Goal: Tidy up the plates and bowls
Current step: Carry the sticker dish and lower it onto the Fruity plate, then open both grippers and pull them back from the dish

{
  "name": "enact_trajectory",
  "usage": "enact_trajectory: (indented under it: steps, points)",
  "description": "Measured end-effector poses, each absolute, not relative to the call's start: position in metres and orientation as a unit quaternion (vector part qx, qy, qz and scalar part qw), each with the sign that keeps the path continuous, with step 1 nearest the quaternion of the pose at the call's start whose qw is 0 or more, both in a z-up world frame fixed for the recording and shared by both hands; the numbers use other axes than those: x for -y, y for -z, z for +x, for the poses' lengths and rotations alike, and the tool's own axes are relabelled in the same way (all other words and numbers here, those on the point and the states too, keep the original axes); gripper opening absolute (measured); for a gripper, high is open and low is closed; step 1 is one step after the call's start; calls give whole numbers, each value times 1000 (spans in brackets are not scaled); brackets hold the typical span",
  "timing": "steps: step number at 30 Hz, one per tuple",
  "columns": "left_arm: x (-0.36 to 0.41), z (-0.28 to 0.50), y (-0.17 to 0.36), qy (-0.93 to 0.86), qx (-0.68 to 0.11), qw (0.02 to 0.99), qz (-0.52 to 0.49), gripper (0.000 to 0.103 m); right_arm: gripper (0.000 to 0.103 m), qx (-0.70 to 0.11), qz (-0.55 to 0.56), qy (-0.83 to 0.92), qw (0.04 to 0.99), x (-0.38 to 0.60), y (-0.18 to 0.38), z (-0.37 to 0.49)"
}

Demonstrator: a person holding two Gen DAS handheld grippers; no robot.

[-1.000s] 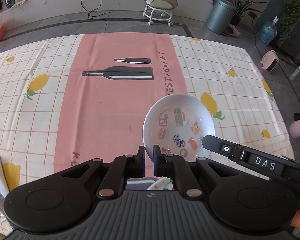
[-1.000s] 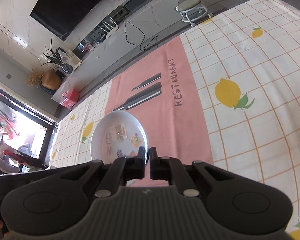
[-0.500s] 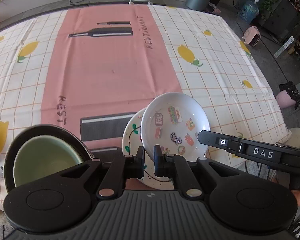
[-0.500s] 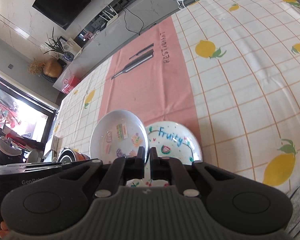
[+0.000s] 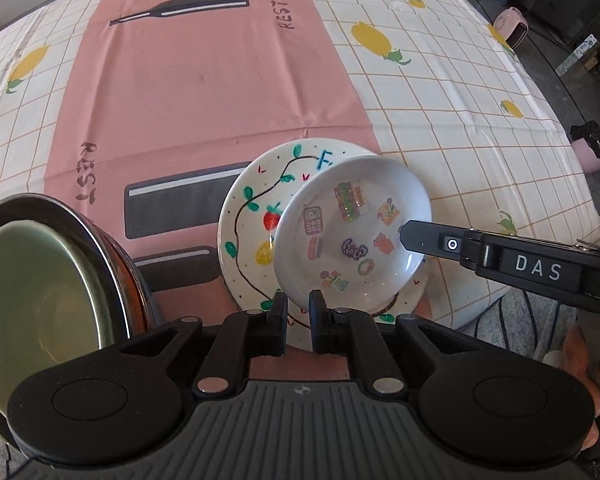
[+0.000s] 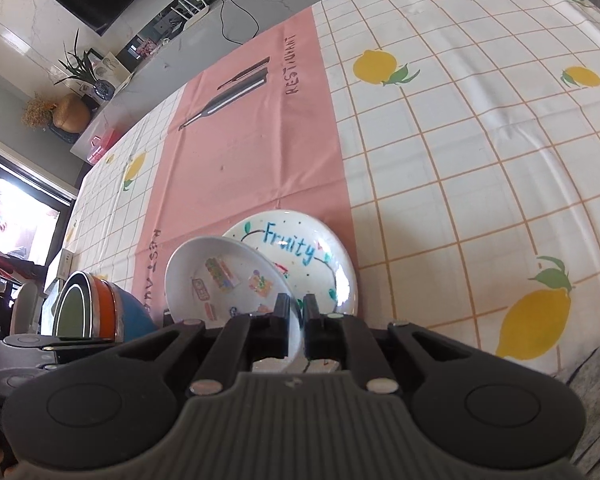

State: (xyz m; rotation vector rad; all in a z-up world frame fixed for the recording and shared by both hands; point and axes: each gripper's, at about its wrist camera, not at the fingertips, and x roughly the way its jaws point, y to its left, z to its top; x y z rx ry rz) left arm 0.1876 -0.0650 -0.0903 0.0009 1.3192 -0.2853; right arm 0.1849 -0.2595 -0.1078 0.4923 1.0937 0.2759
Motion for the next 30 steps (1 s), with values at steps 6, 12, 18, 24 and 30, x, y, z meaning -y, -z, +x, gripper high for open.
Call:
enact_trajectory:
  steps: [6, 12, 18, 24, 30]
  points:
    - [62, 190, 93, 129, -613, 780, -10, 15, 6, -526, 248, -133, 802, 263, 116, 188]
    - [61, 193, 93, 137, -617, 775, -12, 18, 8, -538, 247, -134, 795, 261, 120, 189]
    - [66, 189, 89, 151, -604, 783, 13, 29, 9, -534, 247, -126, 798, 262, 119, 188]
    - [63, 184, 80, 164, -601, 782, -2, 48, 9, -532, 252, -125, 798, 263, 119, 189]
    - [49, 167, 48, 177, -567, 803, -36, 60, 28, -530, 257, -127, 798, 264, 119, 189]
